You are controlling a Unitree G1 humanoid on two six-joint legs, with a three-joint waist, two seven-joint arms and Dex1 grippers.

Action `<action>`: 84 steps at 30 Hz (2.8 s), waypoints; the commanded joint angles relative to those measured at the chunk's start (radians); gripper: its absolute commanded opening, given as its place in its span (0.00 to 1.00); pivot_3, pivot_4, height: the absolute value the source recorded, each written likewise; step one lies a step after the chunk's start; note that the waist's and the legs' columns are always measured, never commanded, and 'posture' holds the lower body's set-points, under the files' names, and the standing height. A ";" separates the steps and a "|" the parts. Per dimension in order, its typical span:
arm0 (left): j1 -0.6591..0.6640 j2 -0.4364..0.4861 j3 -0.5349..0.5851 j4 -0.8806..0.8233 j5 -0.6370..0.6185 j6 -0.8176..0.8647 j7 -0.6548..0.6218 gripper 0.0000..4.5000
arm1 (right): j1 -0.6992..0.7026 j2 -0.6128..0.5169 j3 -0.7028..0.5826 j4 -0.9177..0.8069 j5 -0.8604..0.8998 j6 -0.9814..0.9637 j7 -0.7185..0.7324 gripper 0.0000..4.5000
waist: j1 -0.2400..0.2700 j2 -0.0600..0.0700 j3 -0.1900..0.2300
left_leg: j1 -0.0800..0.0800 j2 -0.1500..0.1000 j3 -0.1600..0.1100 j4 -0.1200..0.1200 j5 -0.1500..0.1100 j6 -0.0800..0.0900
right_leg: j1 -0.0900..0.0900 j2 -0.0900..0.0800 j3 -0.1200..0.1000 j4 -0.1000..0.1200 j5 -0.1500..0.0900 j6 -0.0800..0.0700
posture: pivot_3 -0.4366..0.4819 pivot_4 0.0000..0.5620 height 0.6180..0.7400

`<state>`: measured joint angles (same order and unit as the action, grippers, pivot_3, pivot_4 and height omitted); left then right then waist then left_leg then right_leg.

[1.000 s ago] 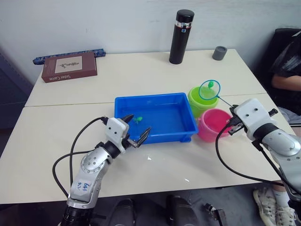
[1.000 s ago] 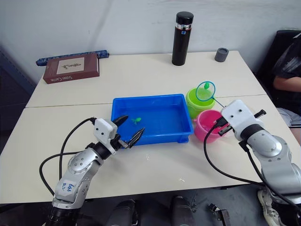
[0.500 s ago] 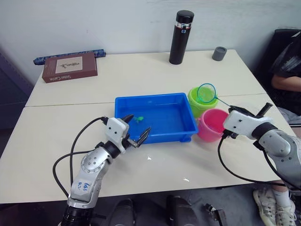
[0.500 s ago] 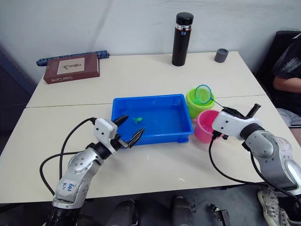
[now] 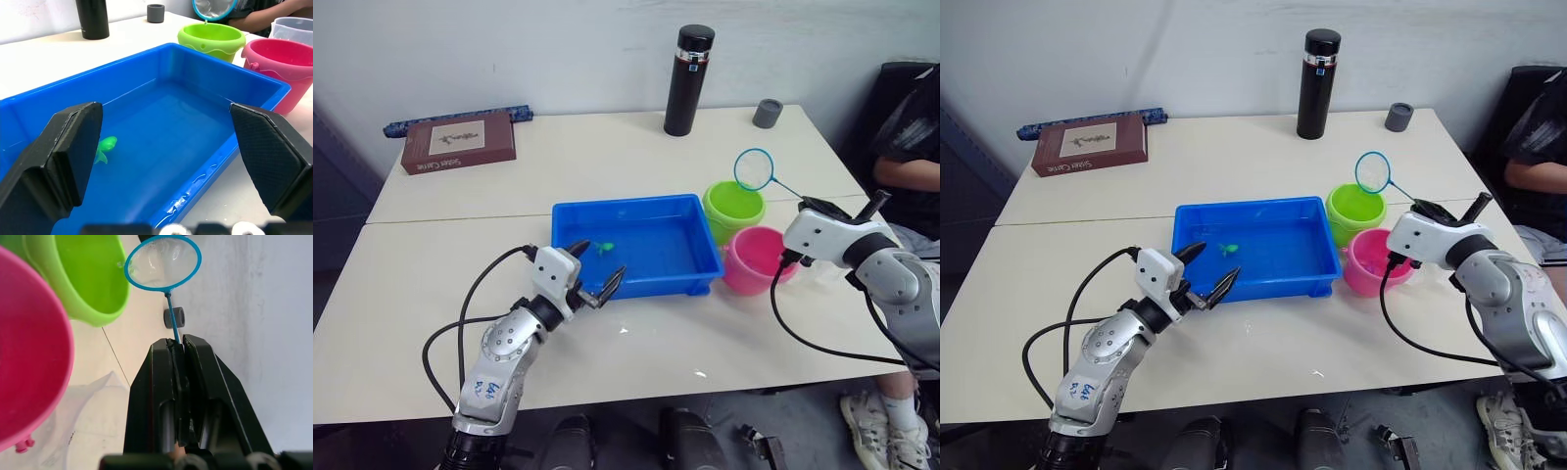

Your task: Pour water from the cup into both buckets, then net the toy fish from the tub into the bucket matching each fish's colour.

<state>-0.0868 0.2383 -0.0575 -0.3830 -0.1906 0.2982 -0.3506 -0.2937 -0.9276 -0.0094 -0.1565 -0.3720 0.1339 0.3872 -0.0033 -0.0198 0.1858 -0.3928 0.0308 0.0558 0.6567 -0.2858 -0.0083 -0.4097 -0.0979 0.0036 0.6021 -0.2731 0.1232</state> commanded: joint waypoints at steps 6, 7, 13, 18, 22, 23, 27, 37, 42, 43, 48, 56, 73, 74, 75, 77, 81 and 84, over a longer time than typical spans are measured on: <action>0.039 -0.003 0.009 -0.066 0.006 -0.001 0.028 0.99 | -0.161 0.181 -0.033 -0.264 0.315 0.388 0.213 0.00 | -0.004 0.000 0.000 | 0.002 0.001 0.001 -0.001 0.000 0.000 | 0.000 0.001 0.001 0.003 0.000 0.000 | 0.48 0.27 1.00; 0.048 -0.002 0.009 -0.075 0.009 0.001 0.033 0.99 | -0.172 0.193 -0.030 -0.287 0.334 0.431 0.223 0.00 | -0.003 0.000 0.000 | 0.002 0.002 0.001 -0.001 0.000 0.000 | 0.000 0.000 0.001 0.003 0.000 0.000 | 0.48 0.27 1.00; 0.112 -0.006 0.023 -0.137 0.028 0.033 0.091 0.99 | -0.255 0.236 0.019 -0.375 0.461 0.652 0.291 0.00 | 0.000 0.000 0.000 | 0.002 0.001 -0.002 -0.001 -0.001 0.000 | 0.000 -0.002 0.001 0.003 0.000 -0.001 | 0.48 0.27 1.00; 0.136 -0.006 0.048 -0.173 0.060 0.069 0.150 0.99 | -0.272 0.215 0.058 -0.389 0.539 0.764 0.347 0.00 | 0.000 0.000 0.000 | 0.002 0.001 -0.005 -0.001 -0.001 0.000 | 0.000 -0.002 0.000 0.003 -0.001 -0.002 | 0.48 0.27 1.00; 0.154 -0.009 0.072 -0.202 0.076 0.100 0.189 0.99 | -0.281 0.193 0.110 -0.348 0.545 0.772 0.365 0.00 | 0.000 0.000 0.000 | 0.002 0.001 -0.006 -0.001 -0.001 0.000 | -0.001 -0.002 0.000 0.003 -0.001 -0.002 | 0.48 0.27 1.00; 0.156 -0.009 0.072 -0.207 0.079 0.105 0.194 0.99 | -0.285 0.191 0.117 -0.337 0.543 0.765 0.364 0.00 | 0.000 0.000 0.000 | 0.002 0.001 -0.006 -0.001 -0.001 0.000 | -0.001 -0.002 0.000 0.002 -0.001 -0.002 | 0.48 0.27 1.00; 0.172 -0.015 0.077 -0.230 0.080 0.120 0.205 0.99 | -0.310 0.194 0.149 -0.262 0.523 0.717 0.362 0.00 | -0.003 0.000 0.000 | 0.002 0.001 -0.005 -0.001 -0.001 0.000 | -0.001 -0.002 0.000 0.003 -0.001 -0.002 | 0.48 0.27 1.00; 0.194 -0.034 0.074 -0.258 0.084 0.134 0.221 0.99 | -0.345 0.208 0.261 -0.010 0.435 0.495 0.391 0.00 | -0.001 0.000 0.000 | 0.002 0.001 -0.003 -0.002 -0.001 0.000 | -0.001 -0.002 0.000 0.002 -0.001 -0.003 | 0.48 0.27 1.00; 0.197 -0.043 0.073 -0.253 0.086 0.126 0.226 0.99 | -0.357 0.228 0.284 0.088 0.394 0.412 0.393 0.00 | -0.002 0.000 0.000 | 0.002 0.001 0.000 -0.002 -0.001 0.000 | -0.001 -0.002 0.000 0.002 -0.001 -0.002 | 0.48 0.27 1.00; 0.198 -0.044 0.073 -0.252 0.086 0.125 0.227 0.99 | -0.357 0.236 0.288 0.099 0.388 0.402 0.396 0.00 | -0.003 0.000 0.000 | 0.002 0.001 0.000 -0.002 -0.001 0.000 | -0.001 -0.002 0.000 0.002 -0.001 -0.002 | 0.48 0.27 1.00; 0.198 -0.051 0.070 -0.249 0.089 0.123 0.229 0.99 | -0.356 0.272 0.305 0.109 0.371 0.385 0.414 0.00 | -0.004 0.000 0.000 | 0.002 0.001 0.002 -0.002 -0.001 -0.001 | -0.002 -0.001 0.000 0.003 -0.001 -0.002 | 0.48 0.27 1.00; 0.199 -0.060 0.063 -0.253 0.094 0.122 0.237 0.99 | -0.364 0.311 0.312 0.102 0.356 0.394 0.431 0.00 | -0.002 0.000 0.000 | 0.002 0.001 0.002 -0.002 -0.001 -0.001 | -0.002 -0.002 0.000 0.002 -0.001 -0.002 | 0.48 0.27 1.00; 0.185 -0.079 0.044 -0.279 0.102 0.157 0.259 0.99 | -0.373 0.421 0.297 -0.005 0.419 0.601 0.450 0.00 | -0.005 0.000 0.000 | 0.002 0.001 -0.003 -0.003 -0.001 -0.001 | -0.002 -0.002 0.000 0.002 -0.001 -0.003 | 0.48 0.27 1.00; 0.184 -0.079 0.044 -0.279 0.102 0.158 0.258 0.99 | -0.376 0.427 0.289 -0.016 0.432 0.631 0.449 0.00 | -0.005 0.000 0.000 | 0.002 0.001 -0.004 -0.003 -0.001 -0.001 | -0.002 -0.002 0.000 0.002 -0.001 -0.003 | 0.48 0.27 1.00; 0.184 -0.079 0.044 -0.279 0.102 0.159 0.258 0.99 | -0.382 0.434 0.279 -0.028 0.447 0.666 0.447 0.00 | -0.005 0.000 0.000 | 0.002 0.002 -0.005 -0.004 -0.001 -0.001 | -0.002 -0.002 0.000 0.003 -0.001 -0.003 | 0.48 0.27 1.00; 0.182 -0.078 0.044 -0.280 0.102 0.161 0.257 0.99 | -0.398 0.442 0.257 -0.054 0.480 0.738 0.444 0.00 | -0.004 0.000 0.000 | 0.002 0.002 -0.006 -0.004 -0.001 -0.001 | -0.002 -0.002 0.000 0.003 -0.001 -0.003 | 0.48 0.27 1.00; 0.179 -0.073 0.042 -0.274 0.099 0.159 0.248 0.99 | -0.470 0.469 0.153 -0.118 0.602 0.991 0.422 0.00 | -0.004 0.000 0.000 | 0.002 0.001 -0.006 -0.004 -0.001 -0.001 | -0.003 -0.004 0.000 0.003 -0.001 -0.003 | 0.48 0.27 1.00; 0.175 -0.072 0.041 -0.270 0.097 0.158 0.242 0.99 | -0.482 0.449 0.132 -0.155 0.635 1.048 0.407 0.00 | -0.003 0.000 0.000 | 0.002 0.002 -0.007 -0.005 -0.001 -0.001 | -0.003 -0.005 -0.001 0.002 -0.002 -0.004 | 0.48 0.27 1.00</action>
<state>0.0943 0.1637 -0.0142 -0.6164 -0.0944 0.4670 -0.1039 -0.7711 -0.4661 0.1467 -0.2680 0.2315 1.1475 0.8017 -0.0068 -0.0198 0.1858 -0.3909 0.0325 0.0487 0.6508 -0.2869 -0.0096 -0.4128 -0.1029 0.0025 0.6037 -0.2755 0.1186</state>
